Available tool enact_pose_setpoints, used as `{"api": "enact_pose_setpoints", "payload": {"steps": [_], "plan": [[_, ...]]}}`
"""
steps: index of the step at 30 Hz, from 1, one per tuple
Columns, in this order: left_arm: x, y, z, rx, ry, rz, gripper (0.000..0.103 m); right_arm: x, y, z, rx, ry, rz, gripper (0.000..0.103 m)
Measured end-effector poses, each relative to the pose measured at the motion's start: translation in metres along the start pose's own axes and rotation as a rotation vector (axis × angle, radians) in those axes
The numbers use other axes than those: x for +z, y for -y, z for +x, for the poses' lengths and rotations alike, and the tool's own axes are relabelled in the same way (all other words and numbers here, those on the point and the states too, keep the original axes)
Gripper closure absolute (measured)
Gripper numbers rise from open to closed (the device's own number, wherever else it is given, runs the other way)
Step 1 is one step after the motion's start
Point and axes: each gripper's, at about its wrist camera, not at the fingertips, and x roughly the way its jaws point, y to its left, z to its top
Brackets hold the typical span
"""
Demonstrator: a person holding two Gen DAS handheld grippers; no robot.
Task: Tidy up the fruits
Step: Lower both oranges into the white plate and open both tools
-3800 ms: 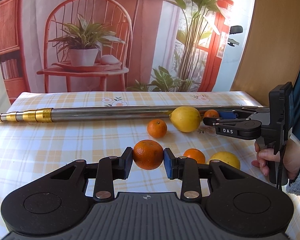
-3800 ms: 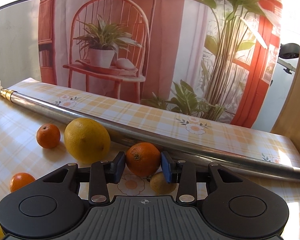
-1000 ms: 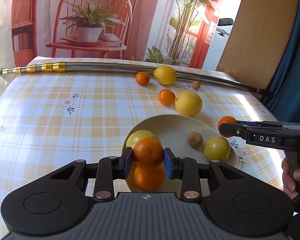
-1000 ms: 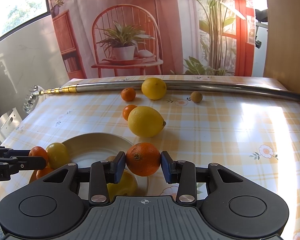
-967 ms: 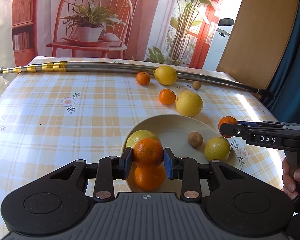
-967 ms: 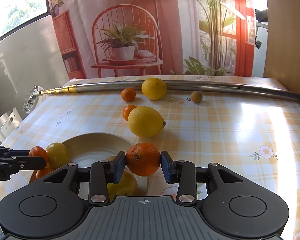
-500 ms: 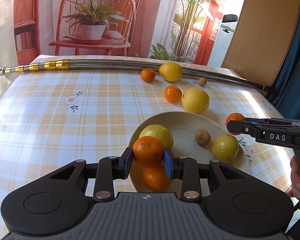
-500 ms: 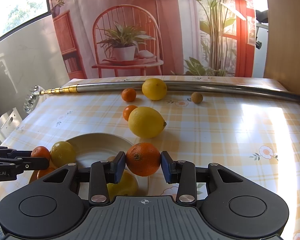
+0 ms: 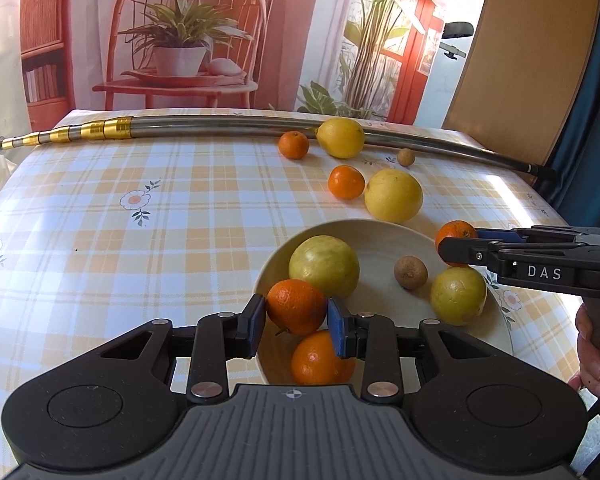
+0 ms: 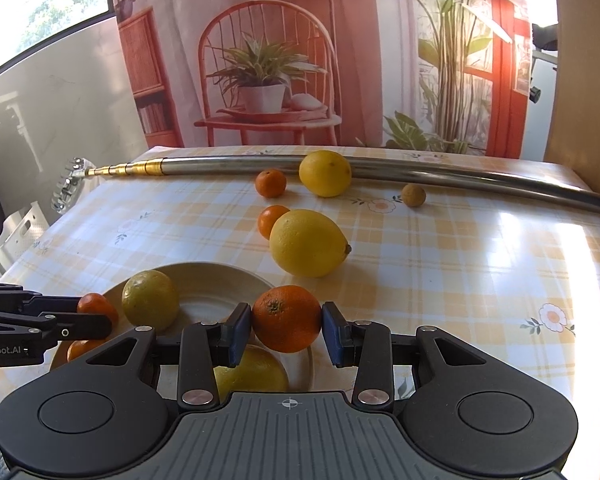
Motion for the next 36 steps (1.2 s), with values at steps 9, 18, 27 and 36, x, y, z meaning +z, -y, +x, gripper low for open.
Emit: {"api": "enact_pose_setpoints", "payload": {"steps": [9,18,27,36], "plan": [[0.003,0.000,0.003,0.004,0.024,-0.002,0.068,0.002,-0.007,0.007,0.008,-0.015,-0.030,0.067],[-0.003,0.006,-0.008,0.037,0.040,0.006,0.061,-0.001,-0.008,0.000,0.001,0.002,-0.025,0.067],[-0.007,0.009,-0.016,0.029,0.063,-0.028,0.061,-0.002,0.005,-0.015,-0.027,0.030,0.019,0.067],[-0.010,0.006,-0.015,0.037,0.060,-0.052,0.060,-0.004,0.004,-0.017,-0.032,0.033,0.021,0.067]]}}
